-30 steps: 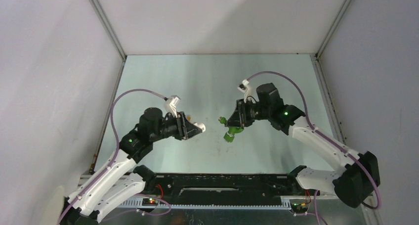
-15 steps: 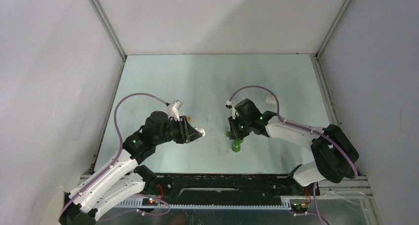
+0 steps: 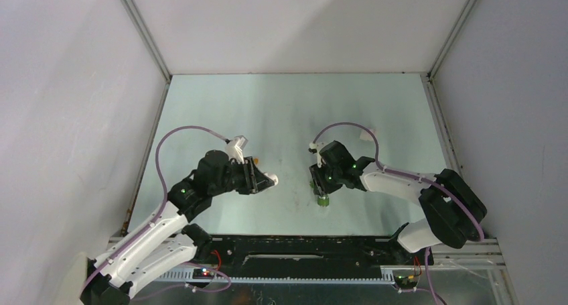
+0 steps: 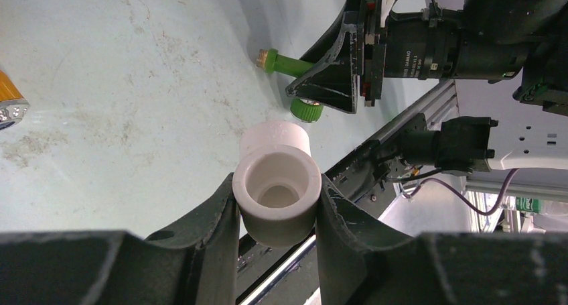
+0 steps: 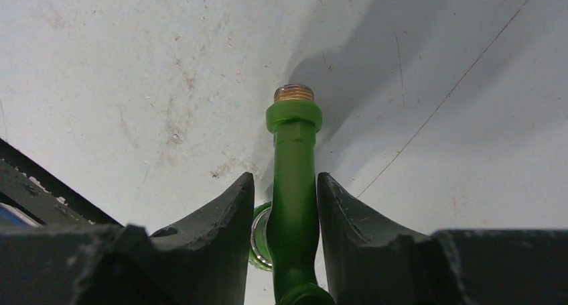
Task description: Install the water faucets
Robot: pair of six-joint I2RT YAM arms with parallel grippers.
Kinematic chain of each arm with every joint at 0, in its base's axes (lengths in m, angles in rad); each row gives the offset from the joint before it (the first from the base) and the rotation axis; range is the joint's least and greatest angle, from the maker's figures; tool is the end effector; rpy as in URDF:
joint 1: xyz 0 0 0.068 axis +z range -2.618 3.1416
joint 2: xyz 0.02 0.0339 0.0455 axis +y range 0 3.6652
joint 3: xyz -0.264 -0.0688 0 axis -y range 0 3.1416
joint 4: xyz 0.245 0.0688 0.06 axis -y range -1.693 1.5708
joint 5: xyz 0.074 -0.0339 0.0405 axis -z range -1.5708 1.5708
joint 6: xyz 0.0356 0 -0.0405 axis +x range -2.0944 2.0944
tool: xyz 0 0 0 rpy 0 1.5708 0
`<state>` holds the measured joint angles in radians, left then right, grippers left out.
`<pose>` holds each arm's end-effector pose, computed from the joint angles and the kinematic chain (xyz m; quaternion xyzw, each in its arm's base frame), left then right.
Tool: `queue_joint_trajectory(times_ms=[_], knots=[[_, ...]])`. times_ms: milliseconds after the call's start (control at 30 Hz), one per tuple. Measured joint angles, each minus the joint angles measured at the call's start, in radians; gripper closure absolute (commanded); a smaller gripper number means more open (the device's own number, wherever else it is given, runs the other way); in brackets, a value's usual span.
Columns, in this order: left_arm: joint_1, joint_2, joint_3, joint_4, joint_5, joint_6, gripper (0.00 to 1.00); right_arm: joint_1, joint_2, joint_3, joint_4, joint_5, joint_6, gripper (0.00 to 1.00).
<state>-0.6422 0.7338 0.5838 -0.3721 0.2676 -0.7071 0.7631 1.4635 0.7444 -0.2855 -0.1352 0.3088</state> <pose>0.1297 -0.1088 0.2590 0.0389 0.8596 -0.4001 0.3153 0.1949 0.1930 0.1675 -0.2341 0.9291 0.1981 0.2065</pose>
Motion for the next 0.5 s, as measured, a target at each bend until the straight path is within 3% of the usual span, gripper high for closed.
queue_joint_trajectory(times_ms=[200,367,500], knots=[[0.000,0.002,0.000,0.000,0.000,0.001,1.00,-0.018,-0.018,-0.029,0.026,-0.032,0.039,0.71],[0.000,0.001,0.000,0.000,-0.002,0.008,1.00,-0.047,-0.020,-0.048,0.055,-0.082,0.092,0.75],[0.000,-0.007,0.000,-0.006,-0.005,0.017,1.00,-0.054,-0.019,-0.051,0.059,-0.087,0.113,0.99]])
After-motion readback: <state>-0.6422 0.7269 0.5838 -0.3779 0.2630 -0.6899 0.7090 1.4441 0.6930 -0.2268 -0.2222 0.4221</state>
